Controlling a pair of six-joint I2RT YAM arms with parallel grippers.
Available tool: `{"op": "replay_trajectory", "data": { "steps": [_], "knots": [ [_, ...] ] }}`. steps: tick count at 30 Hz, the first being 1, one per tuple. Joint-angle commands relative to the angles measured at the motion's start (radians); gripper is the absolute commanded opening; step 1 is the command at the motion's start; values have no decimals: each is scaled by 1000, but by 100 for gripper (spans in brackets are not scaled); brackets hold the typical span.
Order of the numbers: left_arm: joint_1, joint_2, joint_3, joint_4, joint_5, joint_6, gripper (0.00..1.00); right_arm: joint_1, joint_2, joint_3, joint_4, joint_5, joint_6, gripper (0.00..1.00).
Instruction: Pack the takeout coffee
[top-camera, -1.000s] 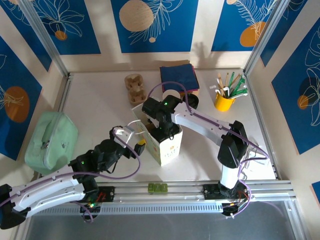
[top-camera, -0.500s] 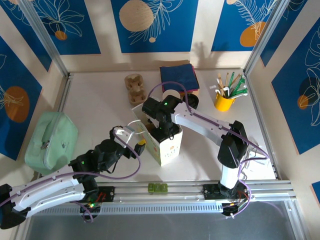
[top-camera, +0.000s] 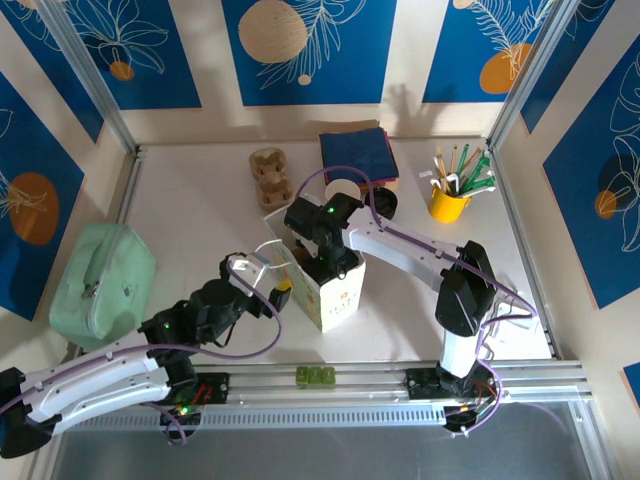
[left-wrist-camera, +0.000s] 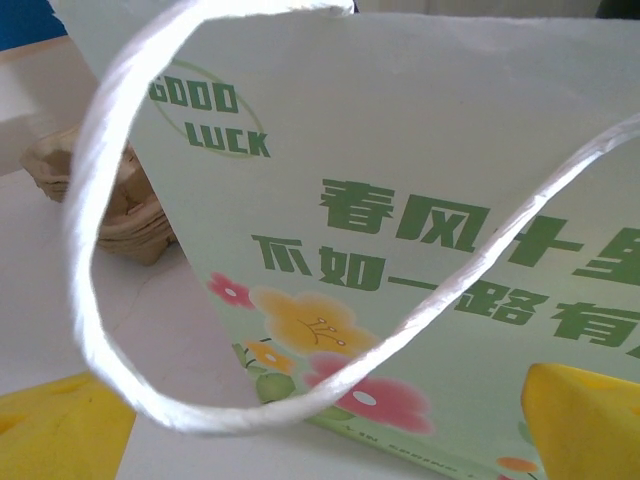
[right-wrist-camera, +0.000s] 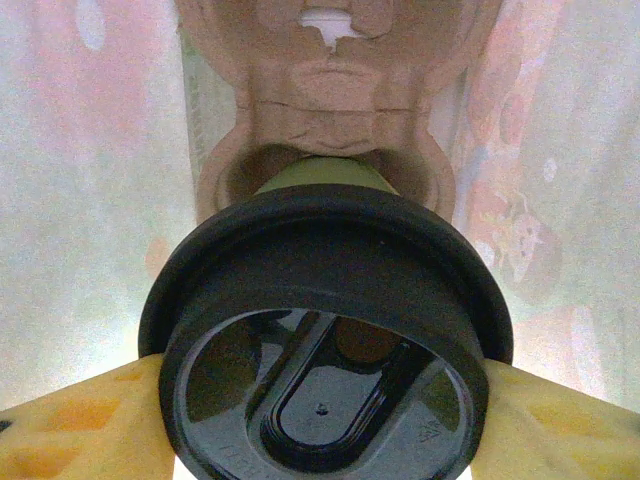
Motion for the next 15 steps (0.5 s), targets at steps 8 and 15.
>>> {"op": "replay_trajectory", "data": {
  "steps": [8,15],
  "knots": [
    [-3,-3,-2,21,-22,-5,99,-6,-10,-34,18,-18,3,61],
    [-5,-11,-4,16,-24,-7,98,-4,-5,-41,24,-24,4,61]
  ]
}}
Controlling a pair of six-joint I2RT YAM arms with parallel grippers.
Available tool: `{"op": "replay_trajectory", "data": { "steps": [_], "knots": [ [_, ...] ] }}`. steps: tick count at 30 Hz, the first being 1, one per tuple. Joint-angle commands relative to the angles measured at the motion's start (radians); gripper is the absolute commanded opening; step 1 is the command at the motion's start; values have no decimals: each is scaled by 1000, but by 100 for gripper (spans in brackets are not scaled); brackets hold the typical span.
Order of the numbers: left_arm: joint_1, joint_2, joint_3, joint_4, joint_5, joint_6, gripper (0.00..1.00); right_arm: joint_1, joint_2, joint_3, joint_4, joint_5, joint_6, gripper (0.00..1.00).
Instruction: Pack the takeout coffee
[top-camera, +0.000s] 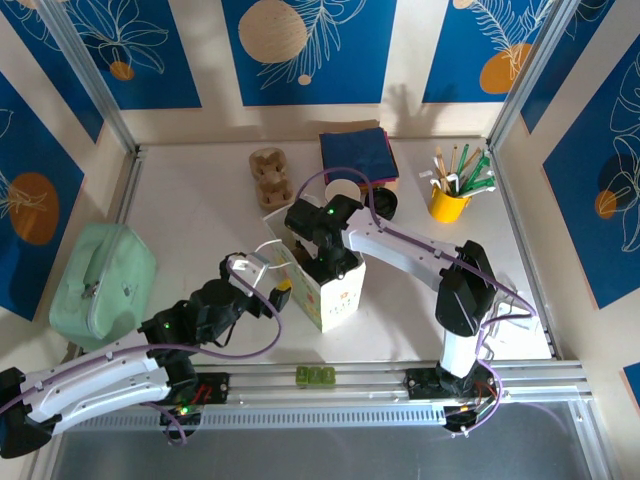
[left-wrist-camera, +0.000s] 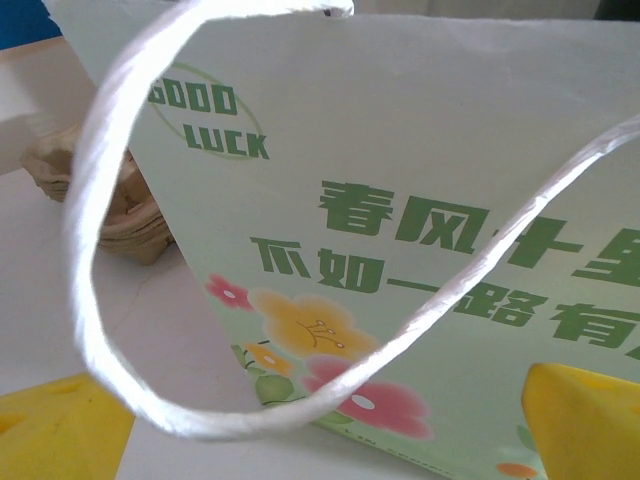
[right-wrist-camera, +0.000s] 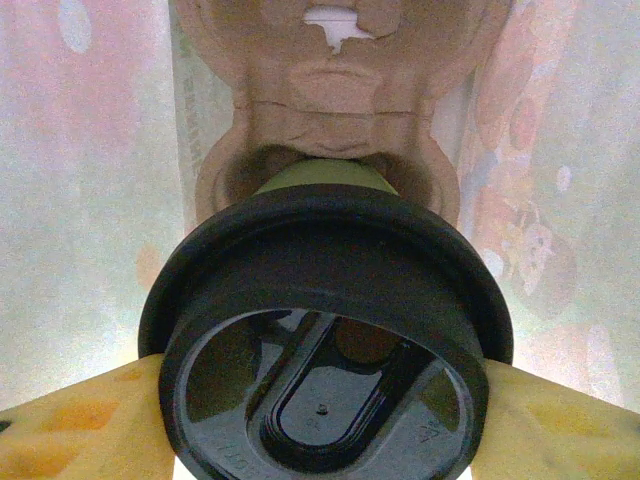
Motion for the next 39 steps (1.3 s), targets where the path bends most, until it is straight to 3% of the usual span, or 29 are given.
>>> {"op": "replay_trajectory", "data": {
  "steps": [1,39],
  "knots": [
    [-6,-13,-5,17,-25,-4,99,-3,-2,-21,2,-17,4,61],
    [-5,-44,-17,2,-34,-7,98,5,102,-53,26,-29,7,61]
  ]
}}
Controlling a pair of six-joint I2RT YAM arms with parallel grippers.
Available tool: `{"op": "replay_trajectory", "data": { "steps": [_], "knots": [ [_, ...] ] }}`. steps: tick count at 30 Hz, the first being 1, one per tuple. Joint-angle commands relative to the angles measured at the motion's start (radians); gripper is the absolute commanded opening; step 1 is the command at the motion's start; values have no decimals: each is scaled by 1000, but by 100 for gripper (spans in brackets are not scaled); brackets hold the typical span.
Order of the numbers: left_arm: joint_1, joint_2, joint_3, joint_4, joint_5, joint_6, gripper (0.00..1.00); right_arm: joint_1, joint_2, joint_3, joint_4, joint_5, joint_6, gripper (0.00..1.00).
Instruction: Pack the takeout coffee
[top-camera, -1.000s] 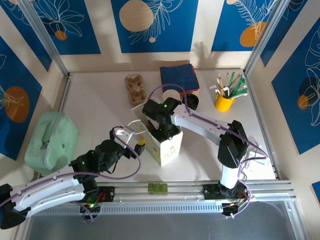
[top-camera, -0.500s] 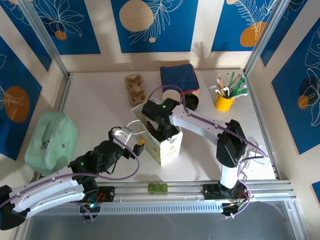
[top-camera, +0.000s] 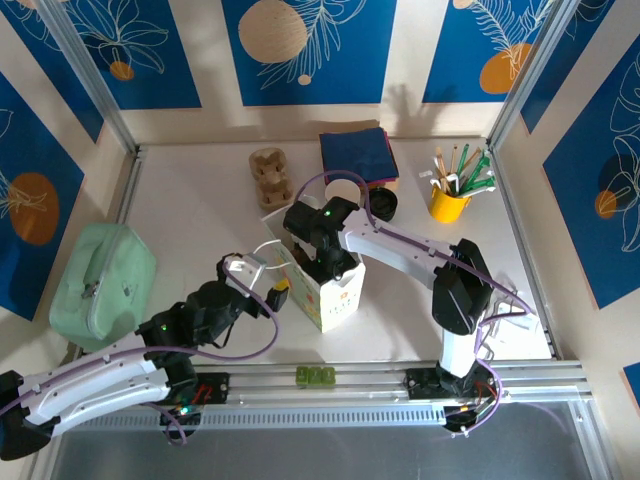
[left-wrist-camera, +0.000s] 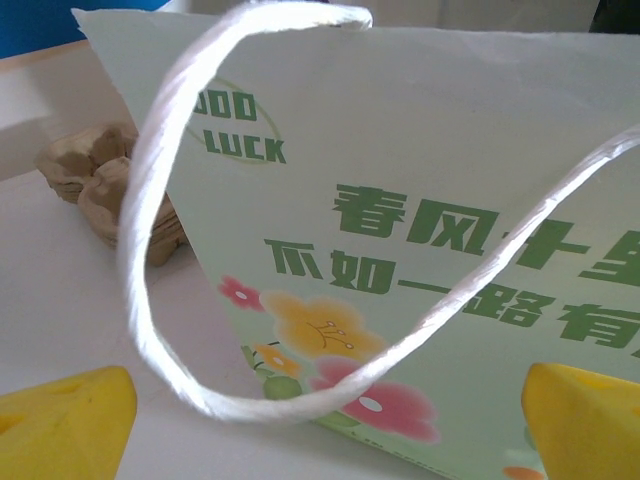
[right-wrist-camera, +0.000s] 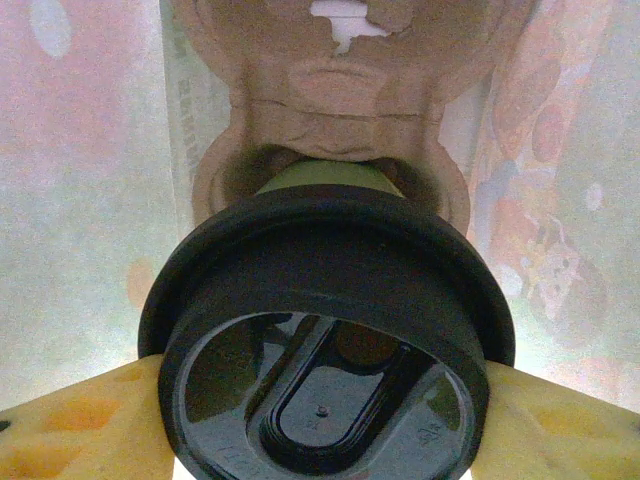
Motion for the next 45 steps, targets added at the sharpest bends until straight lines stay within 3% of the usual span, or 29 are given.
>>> {"op": "replay_trajectory", "data": {
  "steps": [1,45],
  "knots": [
    [-5,-11,-4,4,-17,-4,99,3,82,-38,4,-16,7,61],
    [-5,-44,-25,-3,-32,-4,99,23,78,25,-36,-3,37,65]
  ]
}}
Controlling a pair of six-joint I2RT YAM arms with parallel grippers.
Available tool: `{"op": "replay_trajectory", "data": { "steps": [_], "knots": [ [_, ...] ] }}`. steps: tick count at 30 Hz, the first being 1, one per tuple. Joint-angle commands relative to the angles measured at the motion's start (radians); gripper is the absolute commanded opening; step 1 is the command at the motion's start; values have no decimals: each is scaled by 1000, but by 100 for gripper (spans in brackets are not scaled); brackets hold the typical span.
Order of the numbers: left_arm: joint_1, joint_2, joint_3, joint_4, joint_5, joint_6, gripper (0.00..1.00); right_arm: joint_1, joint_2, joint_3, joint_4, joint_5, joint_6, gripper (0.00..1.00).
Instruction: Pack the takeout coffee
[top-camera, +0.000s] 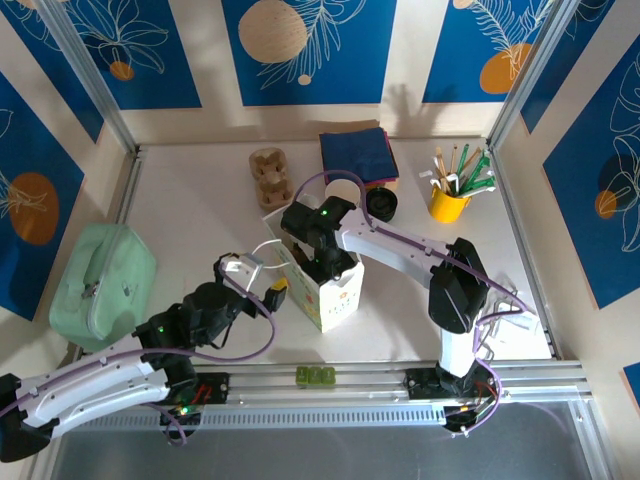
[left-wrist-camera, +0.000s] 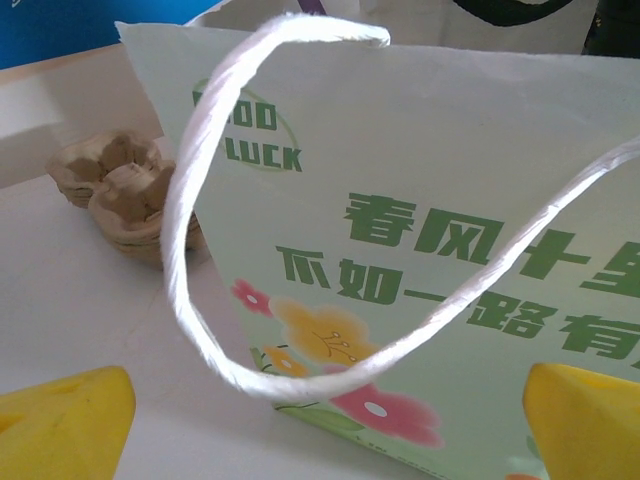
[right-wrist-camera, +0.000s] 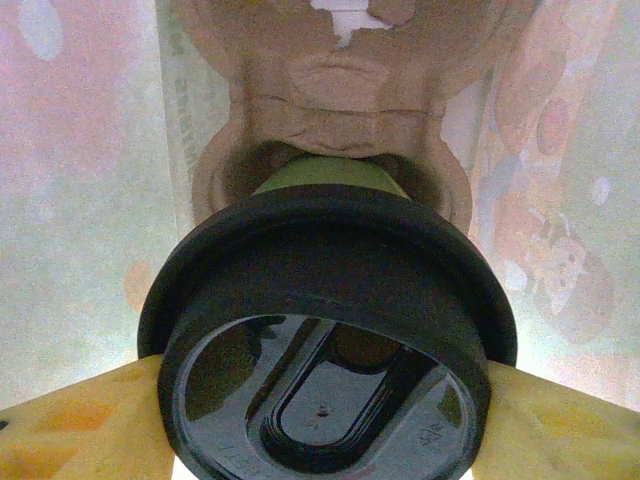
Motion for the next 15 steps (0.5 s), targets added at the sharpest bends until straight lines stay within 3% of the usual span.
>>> {"op": "replay_trajectory", "data": {
  "steps": [1,15],
  "knots": [
    [-5,-17,-19,-1,-21,-4,99,13,57,1,-15,-6,21,65],
    [-5,-16,-25,6,-25,-3,99,15,39,27,-39,16,32,68]
  ]
}}
